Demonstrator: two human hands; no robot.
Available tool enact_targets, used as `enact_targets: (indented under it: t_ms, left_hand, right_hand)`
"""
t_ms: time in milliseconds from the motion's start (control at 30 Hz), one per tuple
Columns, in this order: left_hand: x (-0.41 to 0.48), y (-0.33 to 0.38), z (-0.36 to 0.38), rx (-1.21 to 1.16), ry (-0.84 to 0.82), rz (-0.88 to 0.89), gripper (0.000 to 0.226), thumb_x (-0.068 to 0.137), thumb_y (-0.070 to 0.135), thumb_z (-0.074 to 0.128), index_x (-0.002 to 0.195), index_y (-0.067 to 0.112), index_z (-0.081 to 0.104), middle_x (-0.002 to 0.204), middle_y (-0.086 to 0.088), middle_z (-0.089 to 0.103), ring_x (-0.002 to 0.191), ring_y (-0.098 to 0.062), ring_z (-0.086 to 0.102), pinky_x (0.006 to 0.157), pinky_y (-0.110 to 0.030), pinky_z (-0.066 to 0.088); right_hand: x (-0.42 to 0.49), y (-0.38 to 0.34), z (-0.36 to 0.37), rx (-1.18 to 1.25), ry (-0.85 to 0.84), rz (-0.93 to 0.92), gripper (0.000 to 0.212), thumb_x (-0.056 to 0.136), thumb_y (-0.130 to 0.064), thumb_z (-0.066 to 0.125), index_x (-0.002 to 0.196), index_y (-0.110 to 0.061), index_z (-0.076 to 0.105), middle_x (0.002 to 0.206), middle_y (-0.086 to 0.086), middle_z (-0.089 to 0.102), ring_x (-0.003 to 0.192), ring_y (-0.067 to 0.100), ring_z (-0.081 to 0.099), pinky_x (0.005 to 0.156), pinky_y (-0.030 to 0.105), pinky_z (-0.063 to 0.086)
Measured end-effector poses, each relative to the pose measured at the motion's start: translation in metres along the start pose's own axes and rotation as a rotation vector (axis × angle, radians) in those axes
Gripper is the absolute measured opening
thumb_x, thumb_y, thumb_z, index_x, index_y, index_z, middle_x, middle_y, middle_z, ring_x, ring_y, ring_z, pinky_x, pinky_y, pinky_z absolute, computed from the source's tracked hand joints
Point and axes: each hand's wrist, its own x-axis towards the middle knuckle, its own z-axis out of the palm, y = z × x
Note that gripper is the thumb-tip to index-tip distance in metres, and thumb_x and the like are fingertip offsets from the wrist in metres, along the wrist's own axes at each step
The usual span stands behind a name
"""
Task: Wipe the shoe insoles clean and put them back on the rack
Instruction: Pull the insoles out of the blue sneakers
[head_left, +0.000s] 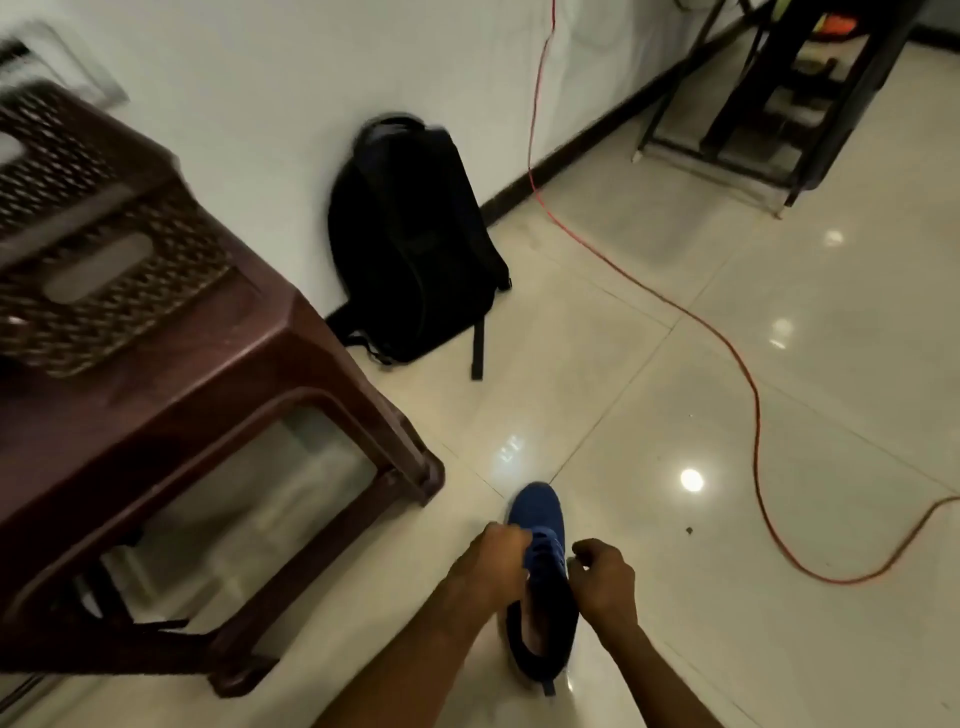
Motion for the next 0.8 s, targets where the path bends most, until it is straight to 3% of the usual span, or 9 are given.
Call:
enact_targets:
  t_ms: [100,167,233,367,467,533,700,800]
  left_hand:
    - [-0.031,0.009,-0.078,-0.011,0.208,0.014,0.038,0.096,0.018,0.062,0.132,0.006,0.06,0.133,-0.014,0.063,0.122,-0.033,0.061,0.102,-0.039,0.052]
    - [-0.071,0.013,-0.14,0.004,0.387,-0.007,0.044,0.097,0.024,0.062,0.14,0.014,0.057,0.138,-0.01,0.062,0.126,-0.031,0.059,0.106,-0.038,0.05]
    - [-0.123,0.013,-0.203,0.019,0.57,0.001,0.04,0.096,0.026,0.061,0.135,0.016,0.062,0.132,-0.009,0.066,0.124,-0.03,0.062,0.104,-0.036,0.049]
    - [-0.278,-0.032,-0.32,0.033,0.967,-0.037,0.023,0.087,0.03,0.056,0.1,0.016,0.07,0.1,-0.01,0.076,0.1,-0.034,0.07,0.084,-0.042,0.056]
    - [-0.413,-0.088,-0.374,0.022,1.196,-0.129,0.027,0.092,0.023,0.059,0.113,0.016,0.074,0.113,-0.009,0.076,0.11,-0.031,0.068,0.093,-0.038,0.054]
    - [-0.502,-0.133,-0.392,0.051,1.295,-0.246,0.031,0.096,0.021,0.059,0.124,0.014,0.071,0.123,-0.007,0.074,0.116,-0.028,0.066,0.098,-0.035,0.051]
    - [-0.669,-0.233,-0.382,0.049,1.435,-0.578,0.023,0.096,0.016,0.054,0.105,0.017,0.076,0.101,-0.002,0.077,0.087,-0.021,0.071,0.078,-0.032,0.059]
    - [-0.735,-0.297,-0.349,-0.027,1.426,-0.819,0.02,0.094,0.019,0.056,0.105,0.013,0.072,0.101,-0.007,0.075,0.087,-0.026,0.07,0.075,-0.034,0.059]
  right_hand:
    - [-0.014,-0.078,-0.035,0.076,0.065,-0.182,0.02,0.091,-0.01,0.062,0.108,-0.007,0.072,0.109,0.008,0.074,0.1,0.025,0.068,0.083,0.025,0.048]
    - [-0.036,-0.145,-0.059,0.141,0.101,-0.339,0.022,0.091,-0.012,0.063,0.11,-0.011,0.072,0.108,0.004,0.074,0.095,0.022,0.07,0.086,0.026,0.051]
    - [-0.068,-0.217,-0.081,0.189,0.14,-0.489,0.021,0.09,-0.014,0.063,0.109,-0.014,0.073,0.103,0.001,0.075,0.088,0.019,0.071,0.088,0.032,0.055]
    - [-0.179,-0.363,-0.091,0.256,0.119,-0.77,0.019,0.088,-0.019,0.065,0.105,-0.02,0.075,0.092,-0.003,0.077,0.079,0.01,0.07,0.084,0.037,0.059]
    - [-0.285,-0.454,-0.065,0.231,0.081,-0.99,0.017,0.087,-0.022,0.066,0.101,-0.021,0.076,0.092,-0.005,0.077,0.085,0.01,0.071,0.086,0.028,0.056]
    - [-0.365,-0.504,-0.034,0.229,0.012,-1.122,0.017,0.088,-0.022,0.066,0.1,-0.02,0.076,0.092,-0.005,0.076,0.083,0.01,0.07,0.08,0.023,0.053]
    - [-0.521,-0.569,0.064,0.212,-0.27,-1.333,0.014,0.089,-0.018,0.064,0.096,-0.019,0.076,0.089,-0.007,0.075,0.076,0.008,0.07,0.079,0.025,0.056]
    - [-0.583,-0.574,0.136,0.121,-0.407,-1.384,0.012,0.089,-0.02,0.064,0.092,-0.02,0.076,0.086,-0.01,0.072,0.079,0.003,0.066,0.077,0.018,0.052]
